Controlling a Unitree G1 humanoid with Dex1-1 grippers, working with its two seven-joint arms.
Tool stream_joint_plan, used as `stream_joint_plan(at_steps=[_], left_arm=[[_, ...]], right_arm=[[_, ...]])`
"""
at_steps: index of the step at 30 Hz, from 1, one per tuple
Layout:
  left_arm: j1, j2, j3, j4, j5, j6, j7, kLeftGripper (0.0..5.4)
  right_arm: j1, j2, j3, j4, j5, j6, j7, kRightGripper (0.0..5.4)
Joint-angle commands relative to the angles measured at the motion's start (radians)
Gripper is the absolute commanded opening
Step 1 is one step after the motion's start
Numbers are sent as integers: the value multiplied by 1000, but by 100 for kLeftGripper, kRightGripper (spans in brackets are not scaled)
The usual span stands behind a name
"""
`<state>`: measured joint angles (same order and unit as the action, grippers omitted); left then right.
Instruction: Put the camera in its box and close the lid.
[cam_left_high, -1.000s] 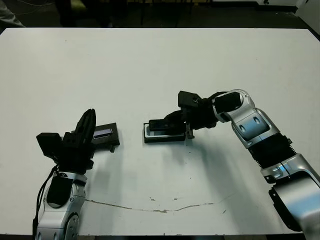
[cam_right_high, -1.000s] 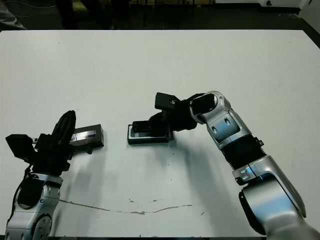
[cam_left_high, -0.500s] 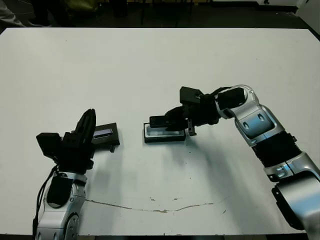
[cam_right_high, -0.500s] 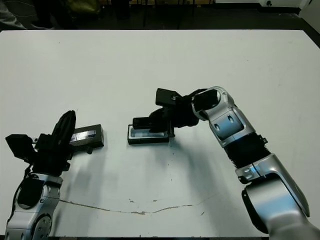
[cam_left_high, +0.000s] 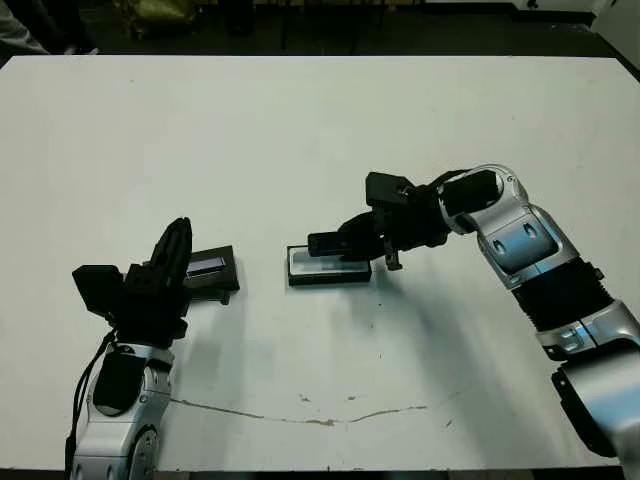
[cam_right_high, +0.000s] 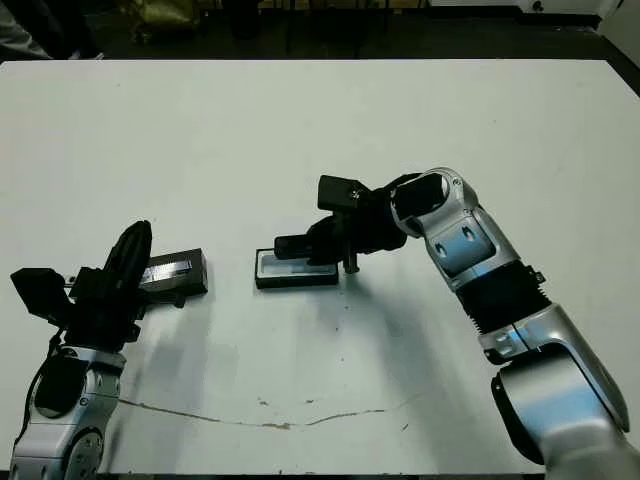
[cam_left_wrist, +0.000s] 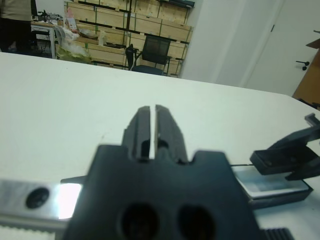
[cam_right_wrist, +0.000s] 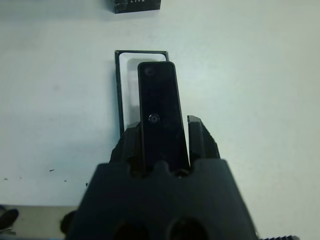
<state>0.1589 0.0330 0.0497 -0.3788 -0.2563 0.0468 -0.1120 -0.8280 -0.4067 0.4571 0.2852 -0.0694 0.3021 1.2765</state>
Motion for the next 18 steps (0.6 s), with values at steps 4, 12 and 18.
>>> stream_joint_plan(at_steps=[4, 12, 18], left_arm=[[13, 2, 5, 2, 1, 17, 4, 0], [18, 2, 7, 4, -6, 13, -2, 0], [23, -1, 5, 6, 6, 9, 5, 0]], right_arm=[[-11, -10, 20, -12, -9, 8, 25, 84], [-10, -1, 52, -30, -22, 45, 28, 84], [-17, 14, 73, -35, -39, 69, 11, 84]])
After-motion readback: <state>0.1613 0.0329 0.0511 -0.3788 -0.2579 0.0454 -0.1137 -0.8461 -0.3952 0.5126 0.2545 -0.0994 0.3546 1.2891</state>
